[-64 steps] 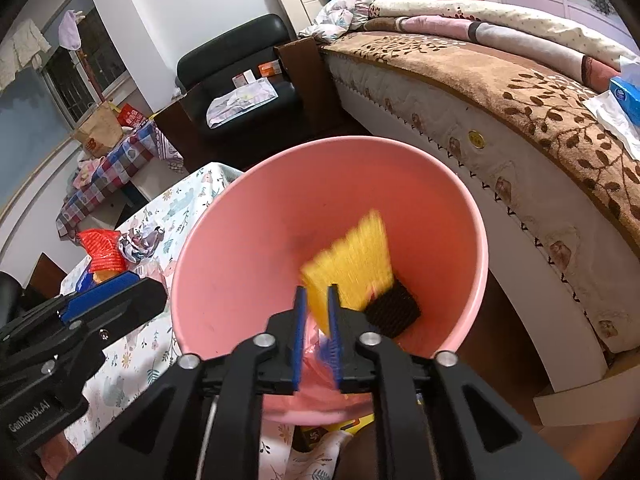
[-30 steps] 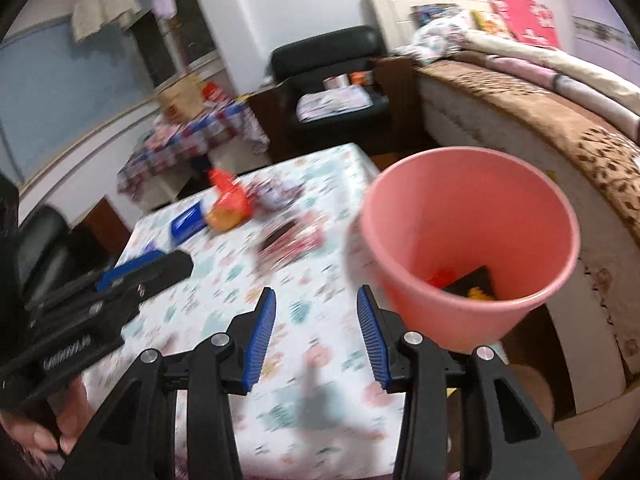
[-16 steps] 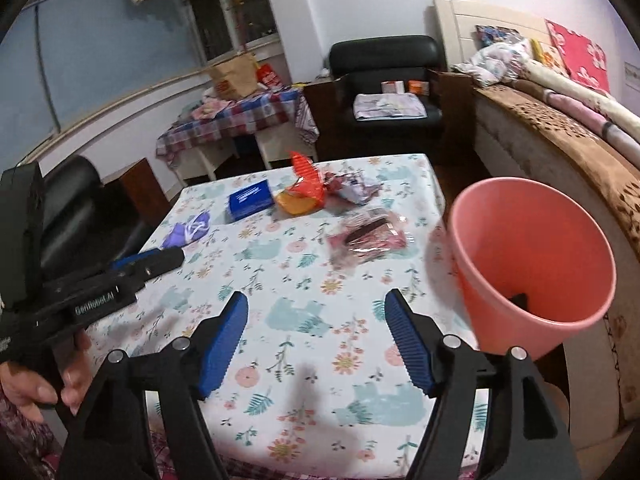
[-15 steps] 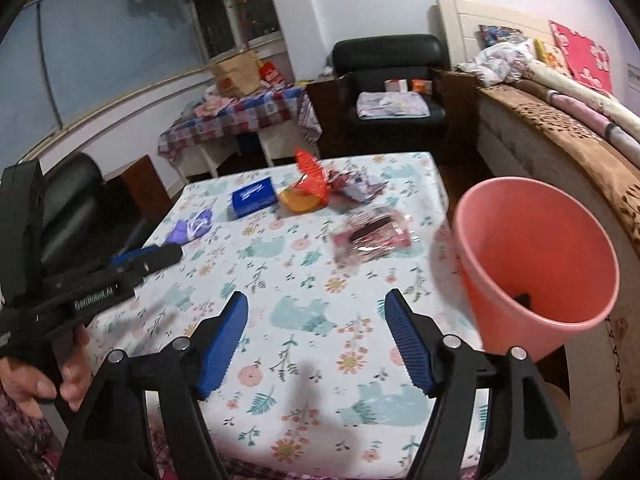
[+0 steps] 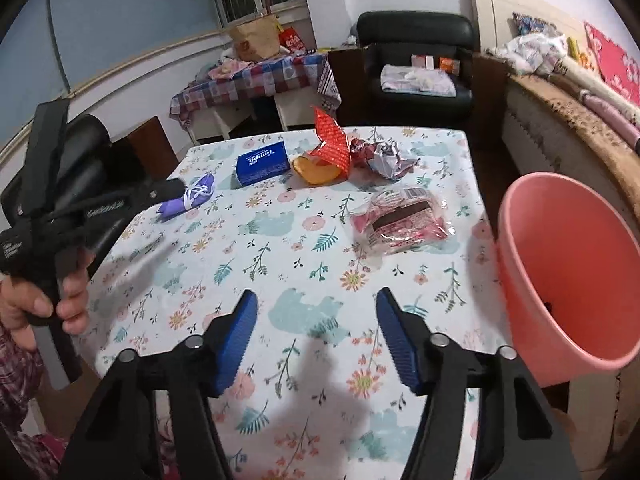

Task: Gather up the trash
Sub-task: 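Grasp the blue Tempo tissue pack with the left tool while the right tool grasps the red snack bag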

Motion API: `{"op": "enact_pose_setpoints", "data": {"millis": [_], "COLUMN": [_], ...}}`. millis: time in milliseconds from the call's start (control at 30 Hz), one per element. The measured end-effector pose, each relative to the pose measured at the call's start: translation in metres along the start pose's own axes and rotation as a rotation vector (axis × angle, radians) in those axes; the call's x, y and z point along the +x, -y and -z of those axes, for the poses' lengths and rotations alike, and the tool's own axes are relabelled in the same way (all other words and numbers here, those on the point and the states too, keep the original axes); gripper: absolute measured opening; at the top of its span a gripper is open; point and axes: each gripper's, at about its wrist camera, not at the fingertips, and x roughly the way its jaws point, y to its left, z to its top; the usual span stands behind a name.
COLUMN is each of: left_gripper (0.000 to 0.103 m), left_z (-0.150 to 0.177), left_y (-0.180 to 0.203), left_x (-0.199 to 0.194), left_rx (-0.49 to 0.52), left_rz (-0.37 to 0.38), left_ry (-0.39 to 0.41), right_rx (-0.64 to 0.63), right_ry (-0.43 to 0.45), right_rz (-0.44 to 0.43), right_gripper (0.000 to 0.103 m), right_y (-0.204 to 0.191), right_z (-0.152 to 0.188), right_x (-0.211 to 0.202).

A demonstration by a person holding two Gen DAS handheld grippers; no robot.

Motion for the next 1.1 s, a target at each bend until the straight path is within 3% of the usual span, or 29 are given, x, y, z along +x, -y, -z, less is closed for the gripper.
{"op": "enact_pose_setpoints", "data": {"millis": [167,367,600,733,933,1100], "left_gripper": [0.039,0.039,0.039,0.039,0.039,0.039], "left_z": [-0.021,-0.051,-0.091,-0.107,-0.101,-0.083], "left_y": [-0.004,-0.008,-0.018,-0.019,-0.026,-0.031], "left_x": [0.028,0.048,0.082,0.109,0.152,0.138], "left_rx": [-0.024,0.040,0.034,0.031,0.018,-0.029], "left_rz": [0.026,0.030,0.033,0.057,0.057,0.126], "left_ry": [-0.018,-0.017,-0.052,-0.091,-0.205,-0.217], "right_rx": [0.032,0.037,0.044,0.046,0.107,0.136], "right_ry": [-0.016,0.002,0.072,0.060,-0.003,-0.042], "right_rz": [-0.007,-0.027,-0.012,0.003,0.003,-0.001], "right_gripper": [0.042,0.041,0.041,0.041,0.041,0.042], "right_y": [0.007,0.006,0.001,0.000,0.008,0.015], "right_z": [-0.014,-0.045,-0.104,-0.123,-0.138,-0.139], "right_x": [0.017,0.035,0.060,0.082,0.120,0.140]}}
